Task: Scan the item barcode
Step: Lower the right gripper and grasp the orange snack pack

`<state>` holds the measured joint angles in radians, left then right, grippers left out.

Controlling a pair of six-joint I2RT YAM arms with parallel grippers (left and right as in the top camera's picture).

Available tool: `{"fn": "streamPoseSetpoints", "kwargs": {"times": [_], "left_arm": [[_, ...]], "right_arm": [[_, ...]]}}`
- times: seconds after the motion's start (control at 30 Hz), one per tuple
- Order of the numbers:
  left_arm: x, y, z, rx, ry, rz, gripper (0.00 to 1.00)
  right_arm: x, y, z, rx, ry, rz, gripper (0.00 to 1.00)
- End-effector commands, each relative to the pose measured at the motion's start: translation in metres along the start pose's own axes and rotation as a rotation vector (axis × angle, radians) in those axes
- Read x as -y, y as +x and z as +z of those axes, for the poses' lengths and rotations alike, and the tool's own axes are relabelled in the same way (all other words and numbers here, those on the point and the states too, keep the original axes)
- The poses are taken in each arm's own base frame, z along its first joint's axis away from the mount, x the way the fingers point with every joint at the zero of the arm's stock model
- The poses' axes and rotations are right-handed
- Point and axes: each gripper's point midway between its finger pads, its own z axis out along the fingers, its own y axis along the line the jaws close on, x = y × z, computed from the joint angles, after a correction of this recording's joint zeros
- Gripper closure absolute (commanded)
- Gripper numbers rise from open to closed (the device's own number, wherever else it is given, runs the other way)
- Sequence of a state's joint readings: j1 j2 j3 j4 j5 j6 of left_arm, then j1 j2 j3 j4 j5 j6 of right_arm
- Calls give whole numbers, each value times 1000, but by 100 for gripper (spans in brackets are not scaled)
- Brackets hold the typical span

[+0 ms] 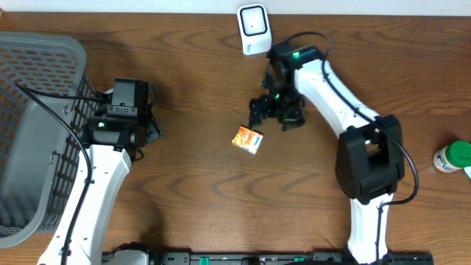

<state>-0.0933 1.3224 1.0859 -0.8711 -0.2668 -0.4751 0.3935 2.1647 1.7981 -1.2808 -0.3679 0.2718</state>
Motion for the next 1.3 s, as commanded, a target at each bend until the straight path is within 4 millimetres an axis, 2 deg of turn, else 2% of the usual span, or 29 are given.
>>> {"fn": "streamPoseSetpoints", "kwargs": {"times": [0.0, 0.27, 0.5, 0.73, 1.0, 1.13, 1.27], "left_arm": [[-1, 1, 1, -4, -7, -9, 19], [-1, 1, 1, -4, -7, -9, 19], [-1, 1, 1, -4, -7, -9, 20], [-1, 1, 1, -4, -7, -9, 20], [-1, 1, 1, -4, -7, -9, 20], [-1, 1, 1, -4, -7, -9, 20], [-1, 1, 1, -4, -7, -9, 20]], "right_arm": [[-9, -7, -8, 41, -25, -9, 1], [-17, -1, 10, 131, 202, 262, 1], [-27, 13, 35, 144, 278, 419, 1], [-16, 15, 68, 106, 337, 522, 1], [-14, 15, 110, 15, 316, 541, 1], [-8, 13, 121, 7, 329, 544, 8], [0, 10, 119, 19, 358, 512, 19]]}}
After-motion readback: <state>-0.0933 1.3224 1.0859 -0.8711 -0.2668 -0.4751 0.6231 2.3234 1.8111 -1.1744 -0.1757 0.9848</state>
